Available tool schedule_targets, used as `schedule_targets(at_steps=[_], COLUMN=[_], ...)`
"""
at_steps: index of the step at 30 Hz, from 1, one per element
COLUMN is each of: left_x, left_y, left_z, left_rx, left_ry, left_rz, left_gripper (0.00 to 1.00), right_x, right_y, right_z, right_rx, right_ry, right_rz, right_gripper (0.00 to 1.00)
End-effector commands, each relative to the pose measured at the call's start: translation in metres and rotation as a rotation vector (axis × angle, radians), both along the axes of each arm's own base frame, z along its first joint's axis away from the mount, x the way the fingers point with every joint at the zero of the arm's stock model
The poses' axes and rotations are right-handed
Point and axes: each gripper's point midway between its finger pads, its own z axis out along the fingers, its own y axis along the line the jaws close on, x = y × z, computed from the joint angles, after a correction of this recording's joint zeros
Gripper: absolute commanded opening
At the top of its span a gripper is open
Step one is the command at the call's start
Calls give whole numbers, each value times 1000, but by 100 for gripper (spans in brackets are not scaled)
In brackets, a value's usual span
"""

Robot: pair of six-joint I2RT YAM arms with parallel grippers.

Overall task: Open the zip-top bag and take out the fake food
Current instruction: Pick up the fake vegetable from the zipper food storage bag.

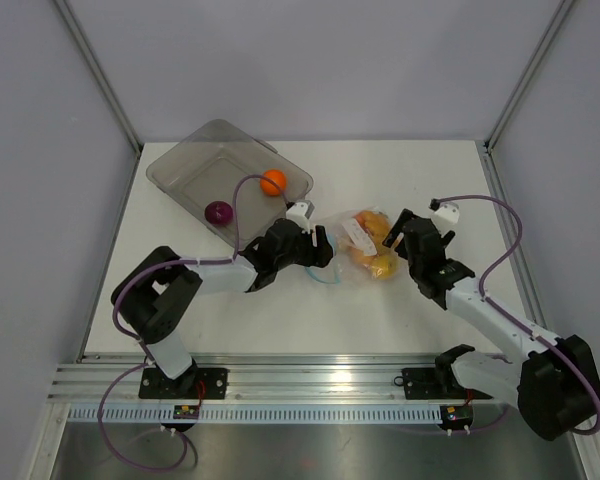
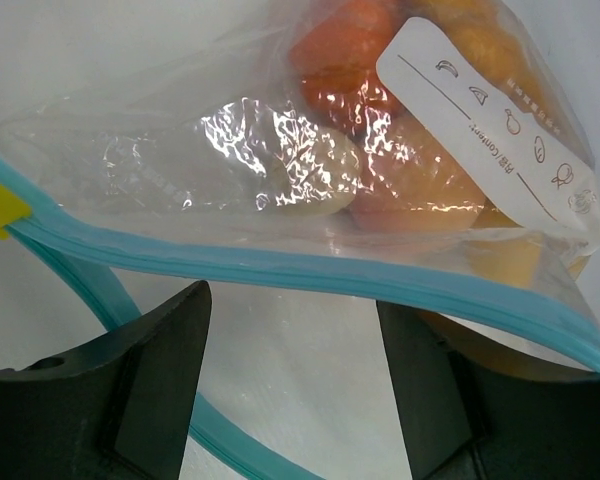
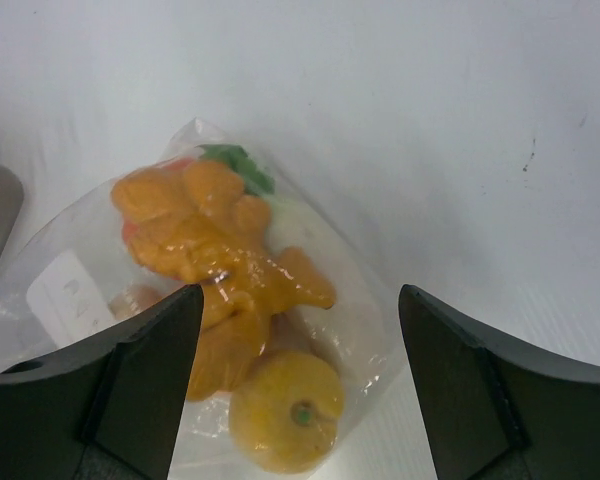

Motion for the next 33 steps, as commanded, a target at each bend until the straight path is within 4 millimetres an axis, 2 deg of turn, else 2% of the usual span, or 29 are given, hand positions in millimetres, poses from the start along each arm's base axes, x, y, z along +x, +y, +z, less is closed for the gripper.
schedule_targets(at_steps=[1,2,3,9,11,15,19,23,27,33], left_x=[10,10,10,6,6,5,4,6,11,20], left_y=[-10,-10,-12,-17,-17,-17,-21,-27,-27,-22], left_z=[27,26,27,26,31,28,28,20,14,11], left_rx=[-62,-68,-74,-107,-123,-120,-151,-147,-136,-111], left_ry=[-51,-46,-44,-39,-55,-57,-68,-43,-39,-63], left_rz=[-7,-7,-11,-32,-33,-41,-52,-65,-50,0], left_gripper=[71,71,71,71,71,72,74,74,74,75], right_x=[18,17,25,39,41,45,46,45,43,43], right_y=[4,1,4,8,13,14,21,26,29,34], right_z=[13,4,11,-11,-18,-30,-40,-40,-40,-46], right_rx=[109,133,165,254,277,298,318,327,324,322], right_ry=[-49,-29,-68,-10,11,52,84,95,98,137], right_rz=[-2,0,4,31,50,53,78,105,133,154], right_gripper=[87,86,88,90,89,83,71,48,36,28])
